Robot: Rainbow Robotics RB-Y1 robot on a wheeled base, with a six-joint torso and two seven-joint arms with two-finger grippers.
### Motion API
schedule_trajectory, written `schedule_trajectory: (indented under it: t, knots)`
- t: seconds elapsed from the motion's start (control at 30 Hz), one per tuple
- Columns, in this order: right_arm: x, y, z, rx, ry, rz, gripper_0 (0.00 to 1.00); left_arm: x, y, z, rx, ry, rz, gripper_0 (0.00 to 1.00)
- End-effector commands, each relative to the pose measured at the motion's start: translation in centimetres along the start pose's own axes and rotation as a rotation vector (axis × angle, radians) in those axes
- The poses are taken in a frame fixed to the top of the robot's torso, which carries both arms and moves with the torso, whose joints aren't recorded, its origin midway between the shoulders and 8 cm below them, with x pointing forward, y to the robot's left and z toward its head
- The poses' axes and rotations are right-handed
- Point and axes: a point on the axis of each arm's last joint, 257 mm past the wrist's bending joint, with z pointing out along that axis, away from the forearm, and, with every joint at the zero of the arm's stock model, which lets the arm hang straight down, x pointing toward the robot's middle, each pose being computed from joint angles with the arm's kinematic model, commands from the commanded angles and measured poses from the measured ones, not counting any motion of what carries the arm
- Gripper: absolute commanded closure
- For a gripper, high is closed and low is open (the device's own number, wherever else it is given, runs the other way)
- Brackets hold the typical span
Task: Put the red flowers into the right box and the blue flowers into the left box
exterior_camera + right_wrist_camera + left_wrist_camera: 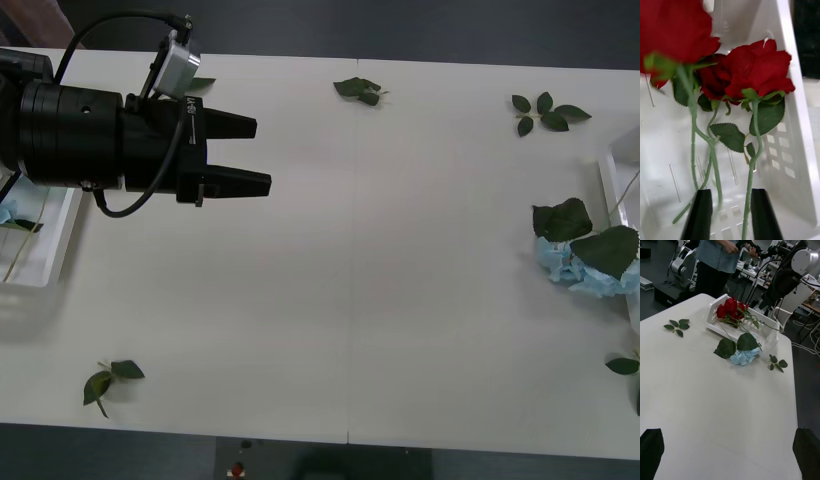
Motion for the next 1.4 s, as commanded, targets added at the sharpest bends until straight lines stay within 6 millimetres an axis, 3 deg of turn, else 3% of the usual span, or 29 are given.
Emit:
schedule_trajectory:
  t: [0.03,0.13,0.3,0.6,0.8,1.1,1.2,1.4]
  knots:
    - [-1.5,0.0,-0.7,0.027,-0.034,-0.020,0.10,-1.2,-1.5,1.0,0.032,-0.021,0.036,0.00]
    - [-1.5,-0.2,-0.5,0.036,-0.037,-0.018,0.04,-1.1,-1.8,1.1,0.039,-0.021,0.034,0.00]
    - [-2.8,0.6,-1.2,0.028,-0.047,0.008,0.04,-1.2,-2.7,1.4,0.070,-0.028,0.021,0.00]
    - [-4.9,6.4,-3.2,-0.053,0.048,0.343,0.04,-1.6,-4.3,1.6,0.095,-0.024,0.056,0.00]
    - [-6.1,11.0,-3.8,-0.061,0.106,0.660,0.04,-0.9,-5.1,1.7,0.105,-0.022,0.047,0.00]
    - [-5.5,17.9,-4.4,-0.080,0.226,1.158,0.04,-0.8,-5.1,1.7,0.103,-0.022,0.044,0.00]
    - [-4.6,19.2,-4.8,-0.046,0.266,1.330,0.04,-0.8,-5.1,1.7,0.103,-0.022,0.044,0.00]
    - [-2.5,19.6,-5.9,0.093,0.328,1.725,0.04,-0.8,-5.1,1.7,0.103,-0.022,0.044,0.00]
